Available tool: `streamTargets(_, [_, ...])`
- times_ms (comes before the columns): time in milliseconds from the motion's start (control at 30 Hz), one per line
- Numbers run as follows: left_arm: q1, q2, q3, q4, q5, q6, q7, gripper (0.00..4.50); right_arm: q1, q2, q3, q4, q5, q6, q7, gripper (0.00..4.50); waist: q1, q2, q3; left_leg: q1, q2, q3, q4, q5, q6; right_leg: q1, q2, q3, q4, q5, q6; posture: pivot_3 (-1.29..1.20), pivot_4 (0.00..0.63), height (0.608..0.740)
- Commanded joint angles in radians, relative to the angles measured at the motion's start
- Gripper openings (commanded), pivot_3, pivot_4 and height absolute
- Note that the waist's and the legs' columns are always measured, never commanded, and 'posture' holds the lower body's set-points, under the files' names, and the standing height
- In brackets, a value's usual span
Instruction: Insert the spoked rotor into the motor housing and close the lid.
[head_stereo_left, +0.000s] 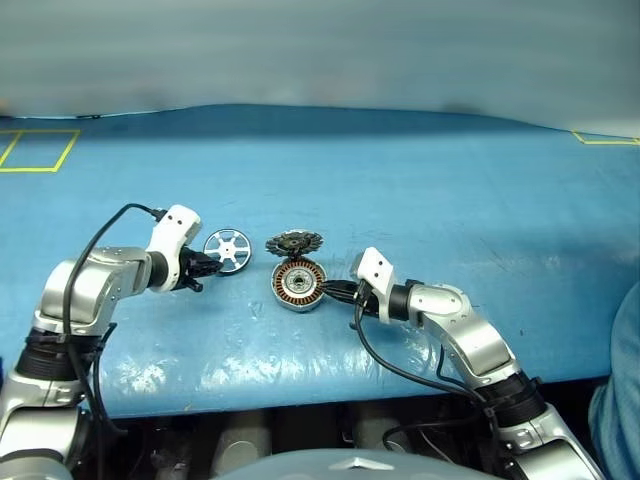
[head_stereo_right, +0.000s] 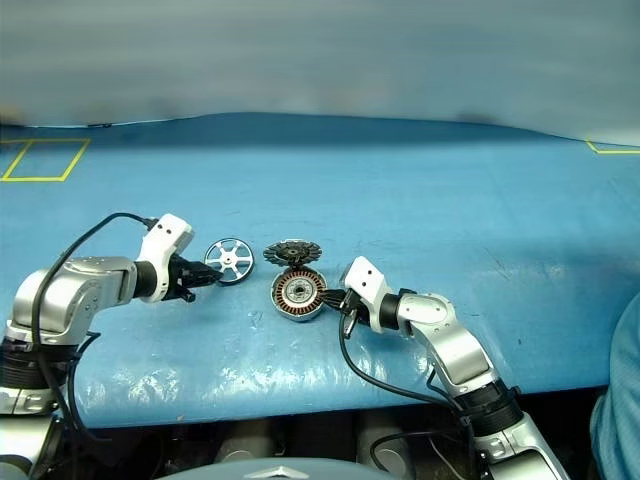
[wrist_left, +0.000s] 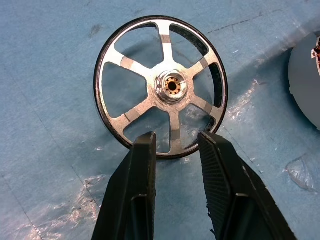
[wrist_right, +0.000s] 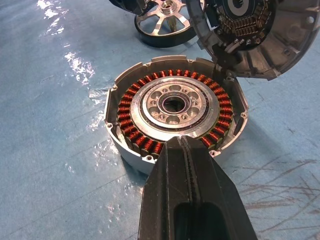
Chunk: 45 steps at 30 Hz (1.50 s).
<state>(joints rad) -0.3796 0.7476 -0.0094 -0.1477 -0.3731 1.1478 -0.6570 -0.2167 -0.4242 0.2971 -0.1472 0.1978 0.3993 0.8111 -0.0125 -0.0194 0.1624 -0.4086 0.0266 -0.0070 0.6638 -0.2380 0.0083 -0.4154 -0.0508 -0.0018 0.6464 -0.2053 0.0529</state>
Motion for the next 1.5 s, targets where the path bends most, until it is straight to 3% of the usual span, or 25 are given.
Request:
streamTargets(33, [-0.022, -0.008, 0.008, 0.015, 0.004, -0.015, 0.011, 1.38, -0.013, 0.000, -0.007, -0.015, -0.002, -0.021, 0.005, 0.00, 0.000, 0.000, 0.000, 0.000, 0.000, 0.000, 0.000, 0.000, 0.000, 0.000, 0.000, 0.000, 0.000, 0.000, 0.000, 0.00, 0.150, 0.740])
streamTargets(433, [-0.046, -0.022, -0.030, 0.069, 0.028, -0.036, 0.024, 1.38, -0.009, 0.007, -0.009, -0.009, -0.006, -0.027, -0.001, 0.00, 0.000, 0.000, 0.000, 0.000, 0.000, 0.000, 0.000, 0.000, 0.000, 0.000, 0.000, 0.000, 0.000, 0.000, -0.001, 0.00, 0.150, 0.740])
streamTargets(533, [-0.046, -0.026, -0.029, 0.073, 0.025, -0.040, 0.024, 0.77, -0.009, 0.009, -0.010, -0.008, -0.007, -0.030, -0.002, 0.00, -0.001, 0.000, 0.000, 0.000, 0.000, 0.000, 0.000, 0.000, 0.000, 0.000, 0.000, 0.000, 0.000, 0.001, -0.001, 0.00, 0.150, 0.740])
streamTargets(600, [-0.042, -0.025, -0.029, 0.069, 0.022, -0.037, 0.023, 0.13, -0.008, 0.010, -0.011, -0.007, -0.008, -0.032, -0.003, 0.00, 0.000, 0.000, 0.000, 0.000, 0.000, 0.000, 0.000, 0.000, 0.000, 0.000, 0.000, 0.000, 0.000, 0.001, -0.001, 0.00, 0.150, 0.740])
streamTargets(933, [0.013, -0.018, 0.011, 0.033, 0.012, -0.061, 0.025, 0.06, -0.006, 0.018, -0.012, 0.002, -0.010, -0.045, -0.009, 0.00, -0.003, 0.000, 0.000, 0.001, 0.000, 0.000, 0.000, 0.000, 0.000, 0.000, 0.000, 0.000, 0.000, 0.001, -0.001, 0.00, 0.150, 0.740])
streamTargets(1167, [0.129, -0.008, 0.073, -0.060, 0.016, -0.347, -0.051, 0.06, 0.003, 0.018, -0.021, 0.005, -0.013, -0.056, -0.020, 0.00, 0.000, 0.000, 0.000, 0.000, 0.000, 0.000, -0.001, 0.000, 0.000, 0.000, 0.000, 0.000, 0.000, 0.000, -0.005, 0.00, 0.150, 0.740])
streamTargets(1333, [0.282, -0.009, 0.148, -0.111, 0.034, -0.670, -0.137, 0.06, 0.023, 0.012, -0.043, 0.008, -0.012, -0.074, -0.035, 0.00, -0.001, 0.000, 0.000, 0.001, 0.000, 0.001, -0.001, 0.000, 0.000, 0.000, -0.001, 0.001, -0.001, -0.002, -0.008, 0.00, 0.150, 0.740])
streamTargets(1500, [0.395, 0.025, 0.176, -0.107, 0.039, -0.813, -0.228, 0.06, 0.036, 0.015, -0.060, 0.021, -0.015, -0.103, -0.050, 0.00, 0.002, 0.000, 0.000, 0.001, 0.000, 0.002, -0.002, 0.000, 0.000, 0.000, -0.001, 0.001, -0.001, -0.002, -0.008, 0.00, 0.150, 0.740])
